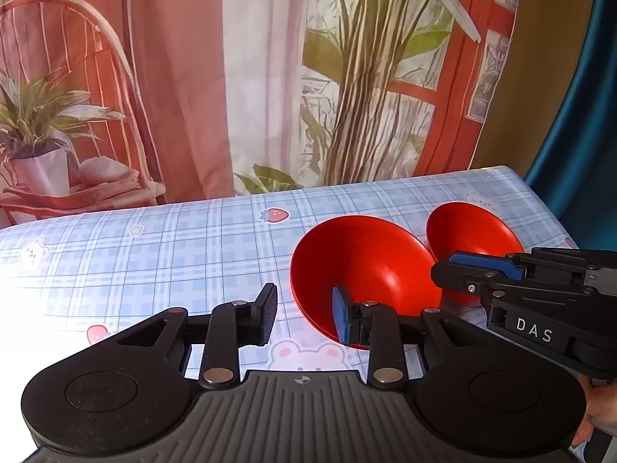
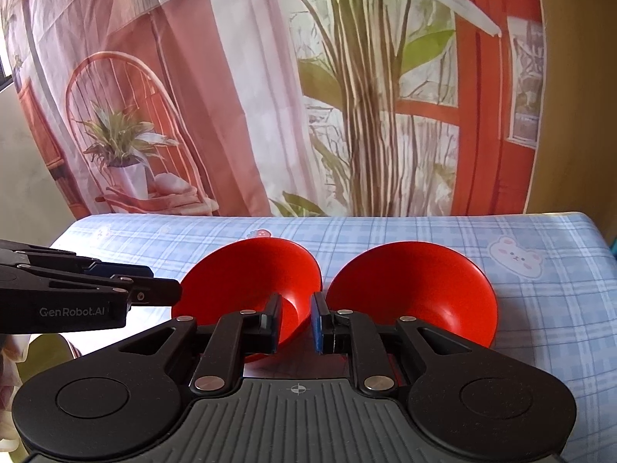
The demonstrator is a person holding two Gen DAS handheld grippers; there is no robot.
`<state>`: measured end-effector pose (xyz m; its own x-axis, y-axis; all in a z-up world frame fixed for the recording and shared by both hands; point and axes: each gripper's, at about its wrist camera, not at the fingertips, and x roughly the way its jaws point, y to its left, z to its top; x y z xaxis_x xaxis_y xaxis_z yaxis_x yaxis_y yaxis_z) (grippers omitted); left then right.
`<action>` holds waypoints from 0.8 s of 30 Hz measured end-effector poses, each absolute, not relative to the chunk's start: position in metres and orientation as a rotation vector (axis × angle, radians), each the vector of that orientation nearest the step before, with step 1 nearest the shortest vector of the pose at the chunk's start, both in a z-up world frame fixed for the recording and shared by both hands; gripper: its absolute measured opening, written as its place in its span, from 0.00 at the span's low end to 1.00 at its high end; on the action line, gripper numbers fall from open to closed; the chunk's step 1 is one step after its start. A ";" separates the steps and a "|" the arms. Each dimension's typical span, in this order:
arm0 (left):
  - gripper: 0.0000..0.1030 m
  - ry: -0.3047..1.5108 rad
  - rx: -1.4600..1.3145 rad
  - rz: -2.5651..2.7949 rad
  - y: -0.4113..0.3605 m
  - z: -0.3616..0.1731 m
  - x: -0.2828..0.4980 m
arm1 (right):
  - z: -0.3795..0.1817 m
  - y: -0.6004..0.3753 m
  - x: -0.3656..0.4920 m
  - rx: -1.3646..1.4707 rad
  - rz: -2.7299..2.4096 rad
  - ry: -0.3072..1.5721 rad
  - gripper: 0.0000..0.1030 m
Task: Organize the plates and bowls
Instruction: 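Open the left gripper to release the bowl inside the other bowl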
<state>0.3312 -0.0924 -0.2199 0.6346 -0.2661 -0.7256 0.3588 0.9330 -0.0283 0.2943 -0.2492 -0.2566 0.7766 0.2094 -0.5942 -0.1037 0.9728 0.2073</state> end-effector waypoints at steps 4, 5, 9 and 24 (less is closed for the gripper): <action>0.32 0.795 0.119 -0.357 -0.096 -0.214 0.323 | -0.251 -0.255 0.288 0.155 0.168 0.646 0.15; 0.32 0.792 0.118 -0.358 -0.097 -0.213 0.321 | -0.250 -0.258 0.286 0.151 0.164 0.643 0.15; 0.32 0.783 0.109 -0.366 -0.100 -0.207 0.315 | -0.247 -0.271 0.280 0.138 0.144 0.633 0.15; 0.32 0.784 0.109 -0.430 -0.129 -0.209 0.315 | -0.260 -0.328 0.276 0.131 0.035 0.629 0.15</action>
